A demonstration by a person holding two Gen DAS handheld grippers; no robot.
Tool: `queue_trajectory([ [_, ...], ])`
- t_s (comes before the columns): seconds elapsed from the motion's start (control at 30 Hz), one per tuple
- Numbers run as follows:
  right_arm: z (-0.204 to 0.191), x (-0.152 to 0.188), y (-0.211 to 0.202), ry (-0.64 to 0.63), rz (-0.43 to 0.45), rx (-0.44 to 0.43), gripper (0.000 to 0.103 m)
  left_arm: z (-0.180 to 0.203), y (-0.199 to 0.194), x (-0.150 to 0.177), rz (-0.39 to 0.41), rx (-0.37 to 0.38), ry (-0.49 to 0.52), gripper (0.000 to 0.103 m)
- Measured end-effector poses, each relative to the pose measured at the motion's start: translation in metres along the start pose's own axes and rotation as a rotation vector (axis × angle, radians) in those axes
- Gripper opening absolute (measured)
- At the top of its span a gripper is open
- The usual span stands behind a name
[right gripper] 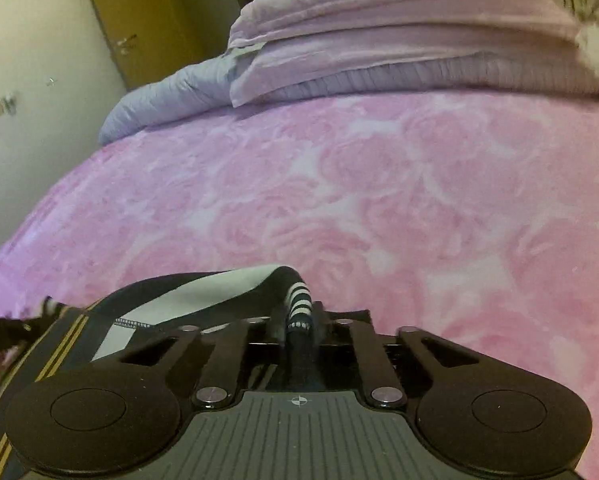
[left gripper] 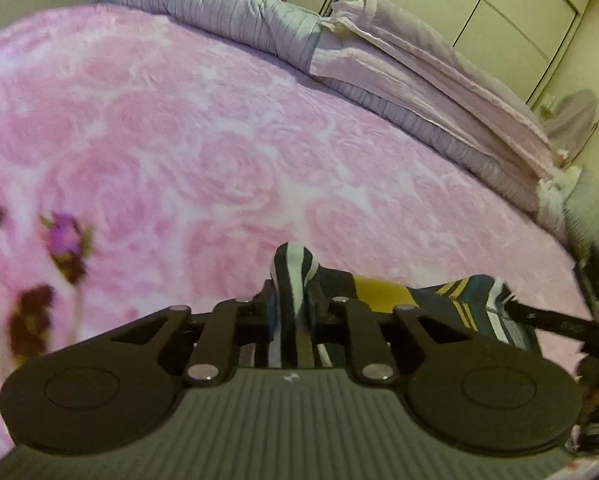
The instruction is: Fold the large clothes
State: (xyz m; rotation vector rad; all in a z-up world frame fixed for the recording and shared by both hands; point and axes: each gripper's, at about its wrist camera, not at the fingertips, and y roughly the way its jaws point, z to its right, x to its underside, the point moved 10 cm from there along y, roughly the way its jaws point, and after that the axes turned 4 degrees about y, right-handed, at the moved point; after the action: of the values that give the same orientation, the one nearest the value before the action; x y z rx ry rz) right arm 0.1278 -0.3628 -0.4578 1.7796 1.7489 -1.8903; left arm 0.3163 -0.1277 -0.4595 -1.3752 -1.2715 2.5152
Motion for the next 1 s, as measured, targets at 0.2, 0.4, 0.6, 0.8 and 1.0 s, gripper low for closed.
queue_trajectory([
  [0.2,-0.013,0.008,-0.089,-0.047,0.077,-0.024,0.038,0.020,-0.063,-0.001,0.037,-0.033,0.032,0.018],
  [0.4,-0.069,0.076,-0.144,-0.174,0.038,-0.139,0.038,0.094,-0.109,0.054,-0.005,0.130,0.191,0.013],
  [0.6,-0.081,0.120,-0.108,-0.231,-0.011,-0.061,0.035,0.120,-0.092,0.097,-0.028,0.029,0.382,0.009],
  [0.8,-0.080,0.124,-0.081,-0.263,-0.112,-0.046,0.035,0.122,-0.076,0.106,-0.032,-0.054,0.414,0.010],
  [1.0,-0.079,0.125,-0.094,-0.223,-0.078,-0.052,0.036,0.127,-0.084,0.097,-0.065,-0.109,0.380,0.010],
])
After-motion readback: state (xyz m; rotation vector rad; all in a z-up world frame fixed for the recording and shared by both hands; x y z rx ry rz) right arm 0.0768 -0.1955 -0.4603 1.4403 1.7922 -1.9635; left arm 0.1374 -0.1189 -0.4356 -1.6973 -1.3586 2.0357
